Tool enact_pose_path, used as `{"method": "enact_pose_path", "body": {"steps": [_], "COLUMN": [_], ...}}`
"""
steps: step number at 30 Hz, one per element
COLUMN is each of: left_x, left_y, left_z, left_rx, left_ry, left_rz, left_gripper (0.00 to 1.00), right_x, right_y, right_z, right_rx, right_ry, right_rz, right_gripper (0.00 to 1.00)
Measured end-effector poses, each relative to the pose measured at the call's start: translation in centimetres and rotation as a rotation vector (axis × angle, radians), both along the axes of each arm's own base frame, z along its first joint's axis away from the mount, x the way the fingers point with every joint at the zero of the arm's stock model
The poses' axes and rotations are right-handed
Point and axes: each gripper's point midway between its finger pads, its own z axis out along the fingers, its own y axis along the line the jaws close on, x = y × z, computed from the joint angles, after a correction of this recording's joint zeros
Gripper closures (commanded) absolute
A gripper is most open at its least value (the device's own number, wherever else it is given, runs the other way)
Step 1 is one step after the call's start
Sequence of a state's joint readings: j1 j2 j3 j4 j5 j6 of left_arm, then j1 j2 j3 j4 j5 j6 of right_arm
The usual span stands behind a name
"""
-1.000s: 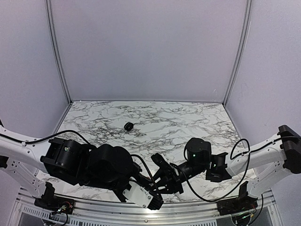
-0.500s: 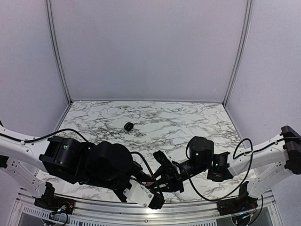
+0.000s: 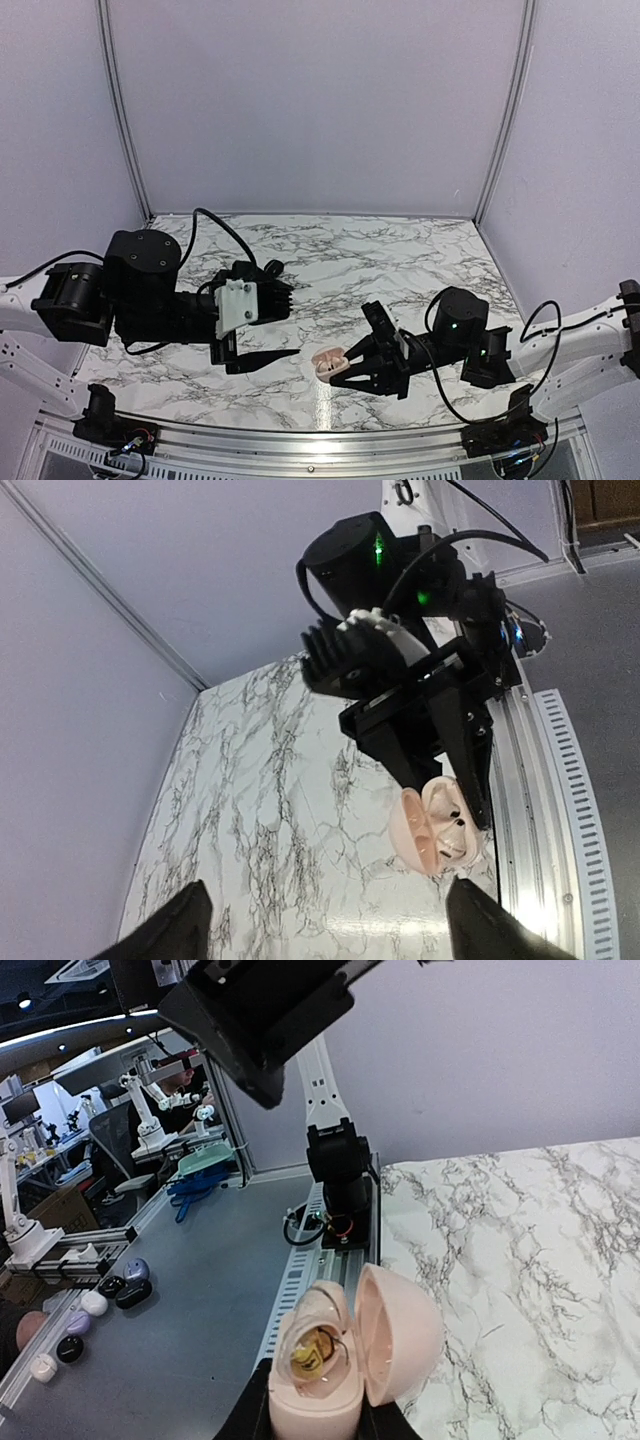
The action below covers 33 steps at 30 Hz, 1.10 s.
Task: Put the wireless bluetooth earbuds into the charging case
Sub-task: Adjust the right earbud in the right side groove of the charging case.
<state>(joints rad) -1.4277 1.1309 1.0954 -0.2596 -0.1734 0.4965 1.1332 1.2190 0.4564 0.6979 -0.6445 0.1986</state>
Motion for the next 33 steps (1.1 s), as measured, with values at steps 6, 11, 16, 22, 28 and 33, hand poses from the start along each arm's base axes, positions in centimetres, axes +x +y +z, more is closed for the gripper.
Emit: {"method": "enact_pose_path", "body": {"steps": [6,11,16,22,28,33], "left_x": [1.3,1.4,1.8,2.5,3.9,4.3], "left_y": [1.2,0.4,-1.2,-3.5,-4.3,-4.3], "left_z": [0.0,-0.6,0.7,0.4,-0.9,-1.8], "left_rx": [-0.146,-0.2,-0.262,-0.269,-0.254,-0.232], "left_ry": [0.169,0.263,0.323,0.405,0.478,0.504], "left_rz": [0.093,0.117,0.135,0.172,0.232,0.251], "left_gripper": [0.01,0.01,0.01,0.01,0.03,0.03], "right_x": [0.7,1.1,1.9,2.6,2.8,2.7], "right_y": [-0.6,-0.6,-0.5,-0.3,0.0,0.0], "right_z": [2.1,2.1,1.3,0.4,0.4,0.3], "right_rx": [0.061,0.061,0.03,-0.011,-0.034,-0.039], "right_ry": [-0.031,-0.041,-0.043,-0.065,-0.094,-0.1], "right_rz": [-0.049,-0.072,-0.114,-0.158,-0.17,-0.167], "right_gripper": [1.0,1.0,1.0,1.0,1.0,1.0]}}
